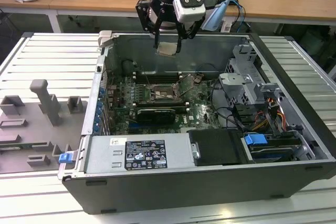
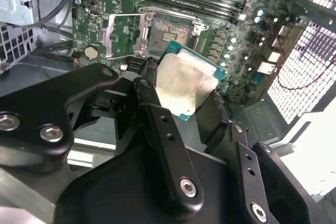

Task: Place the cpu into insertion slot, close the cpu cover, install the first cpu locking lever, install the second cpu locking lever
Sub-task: 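Place the cpu into insertion slot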

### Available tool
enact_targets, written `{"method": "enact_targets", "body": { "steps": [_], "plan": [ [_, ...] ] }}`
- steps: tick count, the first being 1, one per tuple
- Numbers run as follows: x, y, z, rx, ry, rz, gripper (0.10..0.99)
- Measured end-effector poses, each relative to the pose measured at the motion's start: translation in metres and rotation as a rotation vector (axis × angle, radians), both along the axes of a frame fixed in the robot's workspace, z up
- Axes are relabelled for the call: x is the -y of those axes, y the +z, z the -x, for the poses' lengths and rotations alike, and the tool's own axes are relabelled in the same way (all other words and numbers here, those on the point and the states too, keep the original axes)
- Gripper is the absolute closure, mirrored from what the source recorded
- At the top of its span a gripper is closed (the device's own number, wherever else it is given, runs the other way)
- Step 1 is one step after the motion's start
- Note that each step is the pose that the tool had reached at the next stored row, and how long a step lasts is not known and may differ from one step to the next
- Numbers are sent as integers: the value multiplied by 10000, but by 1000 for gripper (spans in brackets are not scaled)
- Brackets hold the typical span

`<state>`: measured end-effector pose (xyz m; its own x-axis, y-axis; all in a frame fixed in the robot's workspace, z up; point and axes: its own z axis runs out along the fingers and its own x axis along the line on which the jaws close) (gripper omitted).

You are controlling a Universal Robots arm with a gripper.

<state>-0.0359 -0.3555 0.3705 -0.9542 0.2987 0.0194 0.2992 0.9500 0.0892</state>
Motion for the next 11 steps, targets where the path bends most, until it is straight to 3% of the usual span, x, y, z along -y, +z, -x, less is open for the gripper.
{"method": "enact_targets", "body": {
  "steps": [11],
  "plan": [
    [0,-12,0,1,-1516,1,549]
  ]
}}
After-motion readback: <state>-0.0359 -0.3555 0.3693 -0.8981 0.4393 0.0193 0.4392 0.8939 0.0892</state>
